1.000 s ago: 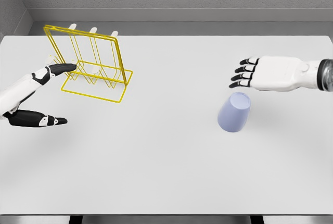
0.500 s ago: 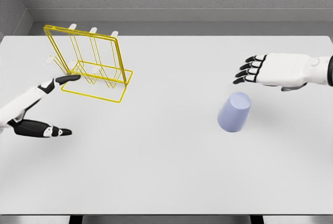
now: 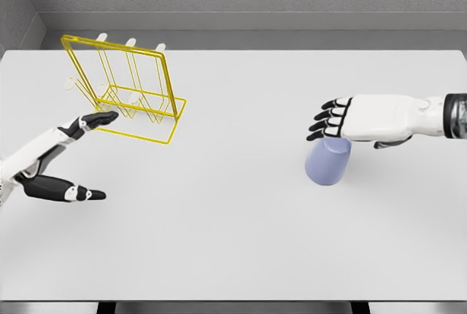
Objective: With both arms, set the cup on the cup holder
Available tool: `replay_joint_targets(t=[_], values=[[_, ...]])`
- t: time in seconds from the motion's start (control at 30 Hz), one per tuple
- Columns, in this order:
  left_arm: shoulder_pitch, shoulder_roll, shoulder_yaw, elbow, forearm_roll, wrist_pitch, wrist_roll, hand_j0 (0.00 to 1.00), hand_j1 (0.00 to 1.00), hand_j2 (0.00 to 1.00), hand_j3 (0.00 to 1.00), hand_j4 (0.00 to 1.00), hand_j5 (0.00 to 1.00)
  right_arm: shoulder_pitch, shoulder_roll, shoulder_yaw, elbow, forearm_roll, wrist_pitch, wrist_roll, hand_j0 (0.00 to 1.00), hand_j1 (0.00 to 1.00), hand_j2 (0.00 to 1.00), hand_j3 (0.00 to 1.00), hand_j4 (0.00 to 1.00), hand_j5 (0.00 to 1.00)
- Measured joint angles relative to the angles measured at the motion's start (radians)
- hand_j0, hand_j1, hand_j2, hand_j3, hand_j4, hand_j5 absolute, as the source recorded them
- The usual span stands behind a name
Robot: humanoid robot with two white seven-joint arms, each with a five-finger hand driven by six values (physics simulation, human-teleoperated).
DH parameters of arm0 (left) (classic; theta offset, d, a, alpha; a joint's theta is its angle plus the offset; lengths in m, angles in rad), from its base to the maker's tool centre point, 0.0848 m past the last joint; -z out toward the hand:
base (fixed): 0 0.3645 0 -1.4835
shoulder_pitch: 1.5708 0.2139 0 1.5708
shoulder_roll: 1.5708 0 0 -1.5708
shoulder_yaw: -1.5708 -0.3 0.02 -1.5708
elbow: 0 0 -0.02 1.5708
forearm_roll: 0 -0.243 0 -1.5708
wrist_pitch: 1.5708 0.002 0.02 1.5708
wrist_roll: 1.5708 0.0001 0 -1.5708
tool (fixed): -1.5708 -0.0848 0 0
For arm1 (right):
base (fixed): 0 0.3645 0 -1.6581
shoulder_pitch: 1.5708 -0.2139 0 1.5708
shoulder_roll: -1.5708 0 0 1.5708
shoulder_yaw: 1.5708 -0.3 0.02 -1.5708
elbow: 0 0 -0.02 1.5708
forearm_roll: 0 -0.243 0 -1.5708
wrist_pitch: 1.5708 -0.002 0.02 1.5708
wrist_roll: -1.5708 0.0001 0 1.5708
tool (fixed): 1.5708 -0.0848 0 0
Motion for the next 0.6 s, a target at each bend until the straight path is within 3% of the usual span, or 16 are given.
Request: replay_joint_targets(t=[0.23,0.43,0.6], values=[[-0.031,-0.092,-0.079,0.000,0.112,0.000,-0.076,1.00,1.00,1.00,1.00,1.00,1.00,-0.006,0.049,0.024,-0.003,0.034,0.000,0.045,1.00,1.00,1.00,1.00,1.00,1.00],[-0.052,-0.190,-0.144,0.030,0.097,0.001,-0.087,1.00,1.00,1.00,1.00,1.00,1.00,-0.011,0.082,0.028,0.001,0.067,0.000,0.075,0.99,0.99,0.99,0.99,0.99,0.99],[-0.087,-0.249,-0.168,0.055,0.104,0.105,-0.087,1.00,1.00,1.00,1.00,1.00,1.00,-0.009,0.090,0.034,0.002,0.083,0.000,0.087,0.99,0.99,0.99,0.99,0.99,0.99]])
